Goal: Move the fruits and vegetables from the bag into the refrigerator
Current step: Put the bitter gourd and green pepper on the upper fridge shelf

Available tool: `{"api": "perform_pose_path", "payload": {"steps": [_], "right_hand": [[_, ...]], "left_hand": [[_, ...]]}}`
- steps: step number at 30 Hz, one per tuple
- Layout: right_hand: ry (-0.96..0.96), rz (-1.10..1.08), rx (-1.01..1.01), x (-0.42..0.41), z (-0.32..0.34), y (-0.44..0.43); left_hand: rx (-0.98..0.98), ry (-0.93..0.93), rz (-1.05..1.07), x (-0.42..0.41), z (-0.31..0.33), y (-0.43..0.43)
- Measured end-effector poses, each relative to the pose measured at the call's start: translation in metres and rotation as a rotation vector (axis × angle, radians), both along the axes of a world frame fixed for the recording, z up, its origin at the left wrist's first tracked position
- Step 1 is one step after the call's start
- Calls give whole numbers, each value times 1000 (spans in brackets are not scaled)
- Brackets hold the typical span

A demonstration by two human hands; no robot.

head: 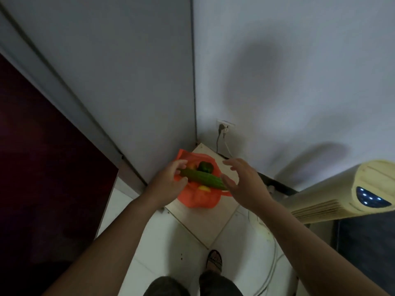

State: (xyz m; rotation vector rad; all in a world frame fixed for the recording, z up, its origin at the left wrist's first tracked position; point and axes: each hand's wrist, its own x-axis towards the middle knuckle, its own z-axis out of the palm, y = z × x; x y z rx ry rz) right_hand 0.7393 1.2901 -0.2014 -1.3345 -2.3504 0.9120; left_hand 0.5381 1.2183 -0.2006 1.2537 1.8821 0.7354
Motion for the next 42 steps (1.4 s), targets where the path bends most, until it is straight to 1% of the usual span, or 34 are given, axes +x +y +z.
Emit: {"api": "perform_pose_path", "payload": {"steps": [3, 7, 12, 16, 22, 25, 28, 34, 42], "right_hand": [[-22, 16, -51, -13, -25, 23], [-61, 13, -101, -27, -76, 46], [-131, 20, -136, -38, -137, 68], [-164, 55, -131, -33, -170, 73], [-108, 20, -108, -24, -179, 73], [-95, -16, -96, -20, -178, 74], [-91, -65, -99, -14, -179, 74], [-107, -167, -134, -4, -187, 71], [-76, -252, -112, 4, -189, 73]], "left_hand": [[-19, 2, -4, -12, -24, 20], [-27, 1, -49, -21, -71, 50], [-64, 23, -148, -24, -134, 78], [-110, 56, -242, -28, -173, 90], [-133, 169, -449, -20, -197, 111], [-115, 235, -508, -20, -203, 122], [-116, 267, -543, -21, -208, 131], [-156, 307, -705, -17, -220, 142], [-128, 375, -782, -19, -240, 151]]}}
